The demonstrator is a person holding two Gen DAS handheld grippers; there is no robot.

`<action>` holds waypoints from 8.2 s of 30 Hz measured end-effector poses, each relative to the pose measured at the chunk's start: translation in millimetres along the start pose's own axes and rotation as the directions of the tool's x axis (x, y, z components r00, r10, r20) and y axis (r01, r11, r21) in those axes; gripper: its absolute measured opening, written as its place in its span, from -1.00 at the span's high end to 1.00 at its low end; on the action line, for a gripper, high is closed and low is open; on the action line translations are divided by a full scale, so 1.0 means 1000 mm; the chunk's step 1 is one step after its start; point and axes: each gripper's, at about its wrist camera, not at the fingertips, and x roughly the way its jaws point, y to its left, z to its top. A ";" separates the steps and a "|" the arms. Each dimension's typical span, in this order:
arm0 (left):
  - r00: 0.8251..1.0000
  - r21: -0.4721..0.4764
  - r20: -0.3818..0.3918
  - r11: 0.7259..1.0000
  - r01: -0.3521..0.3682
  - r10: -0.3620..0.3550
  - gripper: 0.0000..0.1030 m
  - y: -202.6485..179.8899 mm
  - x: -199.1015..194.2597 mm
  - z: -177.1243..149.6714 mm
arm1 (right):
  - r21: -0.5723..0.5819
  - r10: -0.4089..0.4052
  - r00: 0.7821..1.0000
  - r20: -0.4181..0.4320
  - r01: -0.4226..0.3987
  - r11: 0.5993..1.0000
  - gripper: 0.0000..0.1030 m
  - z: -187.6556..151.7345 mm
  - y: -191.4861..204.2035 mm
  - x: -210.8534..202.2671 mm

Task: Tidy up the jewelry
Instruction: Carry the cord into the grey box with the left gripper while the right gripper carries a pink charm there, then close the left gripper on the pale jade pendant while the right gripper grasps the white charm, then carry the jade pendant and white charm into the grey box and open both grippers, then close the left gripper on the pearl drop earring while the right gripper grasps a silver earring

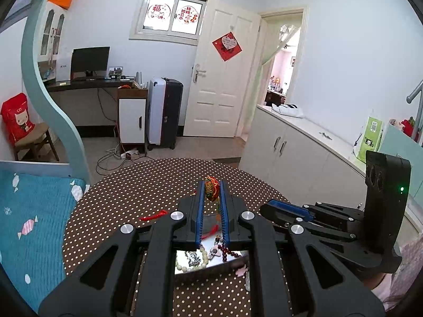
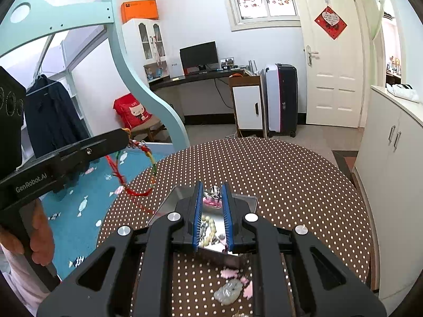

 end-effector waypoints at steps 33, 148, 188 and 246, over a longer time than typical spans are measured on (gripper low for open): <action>0.970 -0.064 -0.241 0.997 -0.040 0.024 0.50 0.027 0.055 -0.081 | 0.058 -0.043 0.987 -0.154 0.052 0.997 0.45 -0.024 -0.011 0.024; 0.973 -0.012 -0.232 1.000 0.003 -0.005 0.45 -0.013 0.034 -0.168 | -0.024 -0.256 0.949 -0.186 0.256 0.966 0.72 -0.094 -0.017 0.013; 0.972 -0.109 -0.225 0.990 -0.091 0.065 0.45 0.037 0.100 -0.092 | -0.071 -0.182 0.973 -0.143 0.173 0.982 0.24 -0.029 -0.008 0.061; 0.924 0.183 -0.376 0.972 0.147 -0.069 0.81 -0.076 0.014 -0.228 | 0.021 -0.264 0.947 -0.185 0.272 0.962 -0.35 -0.143 -0.019 -0.058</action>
